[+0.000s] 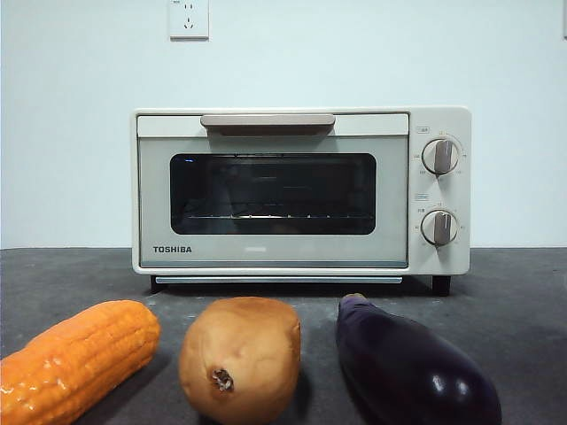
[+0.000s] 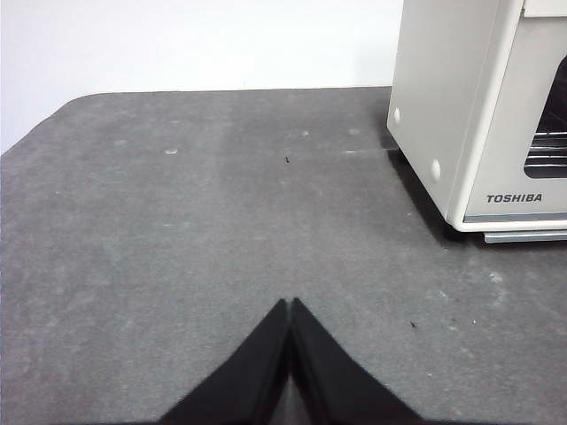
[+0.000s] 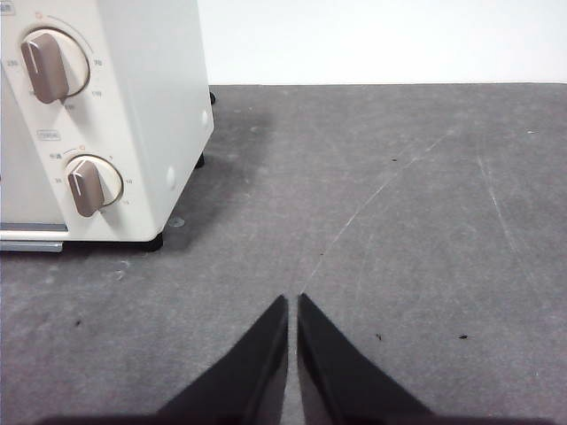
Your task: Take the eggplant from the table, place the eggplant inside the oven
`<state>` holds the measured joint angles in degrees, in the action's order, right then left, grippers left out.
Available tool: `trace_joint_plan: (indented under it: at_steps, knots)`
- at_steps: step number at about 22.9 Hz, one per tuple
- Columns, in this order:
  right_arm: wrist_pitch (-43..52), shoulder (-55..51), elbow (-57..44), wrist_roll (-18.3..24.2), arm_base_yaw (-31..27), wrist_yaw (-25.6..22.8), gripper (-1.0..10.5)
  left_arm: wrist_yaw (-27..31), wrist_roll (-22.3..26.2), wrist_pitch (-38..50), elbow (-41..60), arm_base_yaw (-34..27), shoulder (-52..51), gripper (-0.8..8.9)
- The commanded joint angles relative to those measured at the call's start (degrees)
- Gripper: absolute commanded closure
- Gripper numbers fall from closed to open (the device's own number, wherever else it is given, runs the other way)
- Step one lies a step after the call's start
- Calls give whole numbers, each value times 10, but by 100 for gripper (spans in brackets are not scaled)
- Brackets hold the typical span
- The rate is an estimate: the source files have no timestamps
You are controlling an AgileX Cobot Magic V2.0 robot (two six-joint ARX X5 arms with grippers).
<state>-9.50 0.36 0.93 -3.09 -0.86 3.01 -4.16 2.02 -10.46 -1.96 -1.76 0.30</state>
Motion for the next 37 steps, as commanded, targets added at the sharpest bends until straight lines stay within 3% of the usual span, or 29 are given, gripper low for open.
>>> trace_joint_plan:
  at_steps: [1, 4, 10, 14, 25, 32, 37]
  knots:
    - [5, -2, -3, -6, 0, 0, 941, 2, 3, -2, 9, -2, -1, 810]
    - [12, -2, -3, -11, 0, 0, 941, 1, -10, -2, 9, -2, -1, 810]
    - [65, -2, -3, -21, 0, 2, 941, 1, -198, -2, 8, -2, -1, 810]
    - [70, -2, 4, -76, 0, 4, 941, 1, -299, -2, 8, -2, -1, 810]
    - [23, -1, 41, -192, 0, 18, 942, -55, -319, -34, -34, -2, 7, 810]
    - [-72, 31, 157, -193, 0, 21, 942, -82, -315, -67, -118, -2, 70, 809]
    - [-104, 85, 250, -170, 0, 22, 942, -111, -294, -68, -192, -2, 145, 809]
